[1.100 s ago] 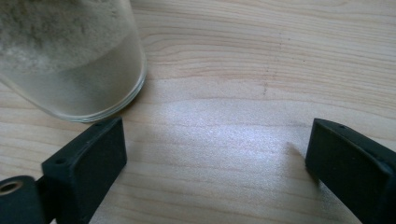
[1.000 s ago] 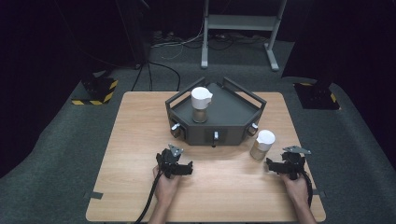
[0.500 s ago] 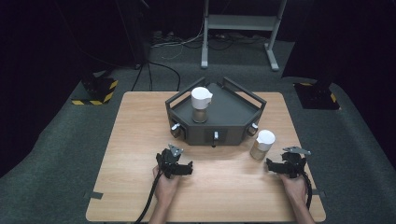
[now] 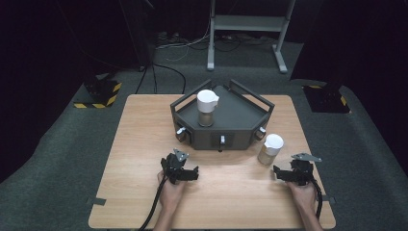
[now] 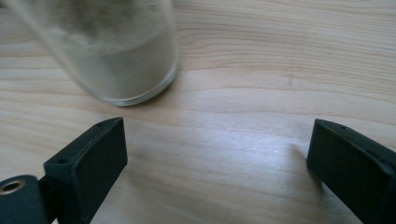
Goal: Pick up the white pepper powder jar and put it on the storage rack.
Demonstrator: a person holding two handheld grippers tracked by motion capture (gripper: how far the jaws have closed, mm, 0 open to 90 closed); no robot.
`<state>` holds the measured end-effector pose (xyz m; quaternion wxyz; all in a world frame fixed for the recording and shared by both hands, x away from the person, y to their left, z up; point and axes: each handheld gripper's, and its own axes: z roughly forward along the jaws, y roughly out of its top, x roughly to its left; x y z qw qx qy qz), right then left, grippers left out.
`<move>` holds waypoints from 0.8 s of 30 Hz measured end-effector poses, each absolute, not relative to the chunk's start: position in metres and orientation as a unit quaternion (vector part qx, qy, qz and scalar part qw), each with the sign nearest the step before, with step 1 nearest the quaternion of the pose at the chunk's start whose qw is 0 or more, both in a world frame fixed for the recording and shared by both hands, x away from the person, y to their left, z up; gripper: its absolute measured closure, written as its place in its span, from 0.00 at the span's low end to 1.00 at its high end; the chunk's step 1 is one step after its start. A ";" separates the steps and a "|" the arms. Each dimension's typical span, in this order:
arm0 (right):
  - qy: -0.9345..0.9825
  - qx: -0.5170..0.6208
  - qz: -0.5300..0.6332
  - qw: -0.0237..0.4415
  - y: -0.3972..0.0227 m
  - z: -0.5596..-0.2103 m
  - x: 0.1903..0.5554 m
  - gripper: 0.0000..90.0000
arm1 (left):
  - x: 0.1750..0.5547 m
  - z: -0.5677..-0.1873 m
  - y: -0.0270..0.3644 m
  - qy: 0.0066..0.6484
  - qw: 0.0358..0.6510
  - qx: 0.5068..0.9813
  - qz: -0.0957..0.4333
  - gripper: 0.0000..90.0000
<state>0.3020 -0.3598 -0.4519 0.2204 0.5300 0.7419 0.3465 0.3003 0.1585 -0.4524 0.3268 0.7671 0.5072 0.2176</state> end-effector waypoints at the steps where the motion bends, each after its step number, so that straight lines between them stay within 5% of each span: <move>1: 0.742 0.528 0.349 0.221 -0.359 -0.452 0.300 0.06 | 0.300 -0.452 0.158 0.507 0.327 0.767 0.218 0.03; 24: 0.763 0.492 0.362 0.211 -0.339 -0.446 0.300 0.07 | 0.300 -0.452 0.159 0.507 0.327 0.767 0.218 0.03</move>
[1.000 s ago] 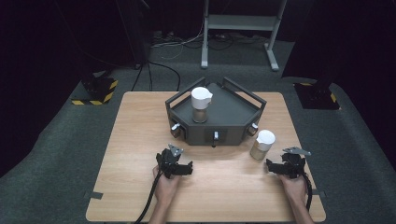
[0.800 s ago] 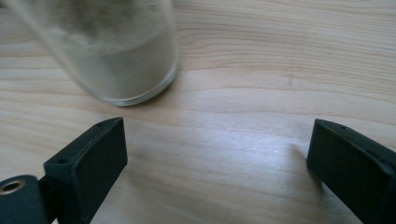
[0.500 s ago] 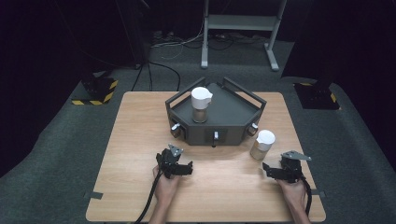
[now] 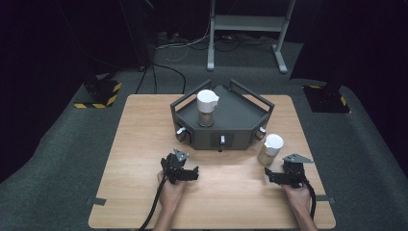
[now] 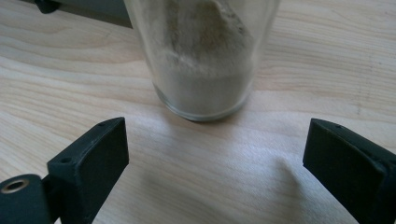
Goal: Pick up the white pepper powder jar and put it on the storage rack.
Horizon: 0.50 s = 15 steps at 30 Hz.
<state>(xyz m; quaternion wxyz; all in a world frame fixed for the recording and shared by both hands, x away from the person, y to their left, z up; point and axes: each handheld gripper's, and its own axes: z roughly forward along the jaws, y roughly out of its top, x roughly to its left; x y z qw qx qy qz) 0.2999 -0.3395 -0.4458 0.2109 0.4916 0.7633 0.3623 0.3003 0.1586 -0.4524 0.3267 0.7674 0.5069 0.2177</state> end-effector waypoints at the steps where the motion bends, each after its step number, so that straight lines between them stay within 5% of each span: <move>1: 0.763 0.491 0.363 0.211 -0.339 -0.445 0.301 0.07 | 0.300 -0.452 0.159 0.507 0.327 0.767 0.218 0.03; 15: 0.749 0.485 0.392 0.224 -0.330 -0.439 0.305 0.11 | 0.301 -0.452 0.159 0.506 0.327 0.768 0.217 0.03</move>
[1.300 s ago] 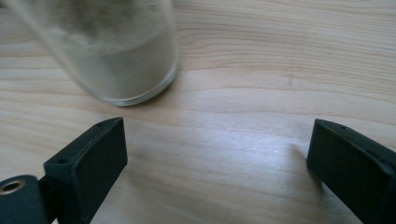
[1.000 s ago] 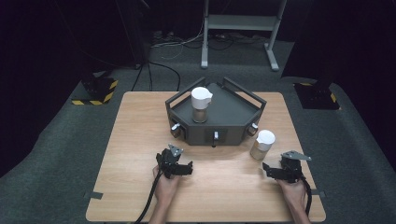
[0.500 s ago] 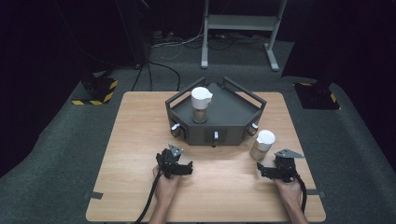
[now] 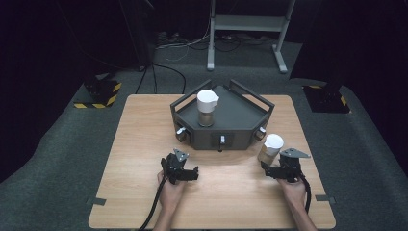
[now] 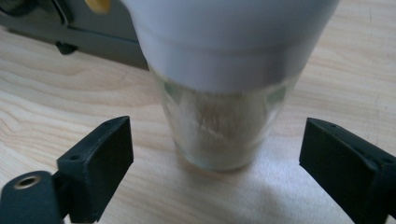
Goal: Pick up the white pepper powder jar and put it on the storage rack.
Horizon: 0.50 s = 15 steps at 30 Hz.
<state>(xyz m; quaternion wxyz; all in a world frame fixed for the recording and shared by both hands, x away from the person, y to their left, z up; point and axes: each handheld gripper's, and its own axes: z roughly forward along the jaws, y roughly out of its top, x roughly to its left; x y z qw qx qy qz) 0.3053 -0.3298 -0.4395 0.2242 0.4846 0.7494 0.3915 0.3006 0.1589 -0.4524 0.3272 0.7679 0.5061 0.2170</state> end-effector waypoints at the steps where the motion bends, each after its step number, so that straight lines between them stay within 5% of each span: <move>1: 0.748 0.484 0.394 0.225 -0.330 -0.439 0.306 0.12 | 0.301 -0.452 0.159 0.506 0.327 0.768 0.217 0.03; 15: 0.740 0.484 0.413 0.216 -0.333 -0.438 0.316 0.17 | 0.301 -0.452 0.159 0.506 0.327 0.768 0.217 0.03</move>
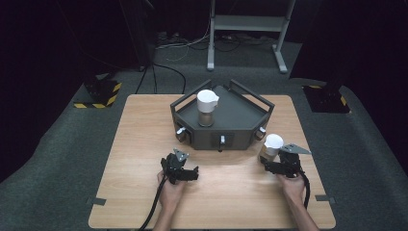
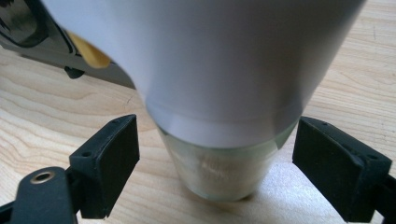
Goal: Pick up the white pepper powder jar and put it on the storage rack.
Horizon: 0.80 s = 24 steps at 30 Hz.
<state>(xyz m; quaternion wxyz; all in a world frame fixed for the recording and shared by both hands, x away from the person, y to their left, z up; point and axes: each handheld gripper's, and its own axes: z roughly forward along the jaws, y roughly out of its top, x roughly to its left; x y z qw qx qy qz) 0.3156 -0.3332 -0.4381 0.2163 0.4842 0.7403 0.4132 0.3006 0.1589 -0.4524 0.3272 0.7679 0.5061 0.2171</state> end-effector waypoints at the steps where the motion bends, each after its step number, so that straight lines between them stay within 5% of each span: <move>1: 0.739 0.485 0.415 0.217 -0.333 -0.438 0.316 0.17 | 0.301 -0.452 0.159 0.506 0.327 0.768 0.217 0.03; 24: 0.727 0.485 0.423 0.239 -0.324 -0.440 0.320 0.31 | 0.301 -0.452 0.159 0.506 0.327 0.768 0.217 0.03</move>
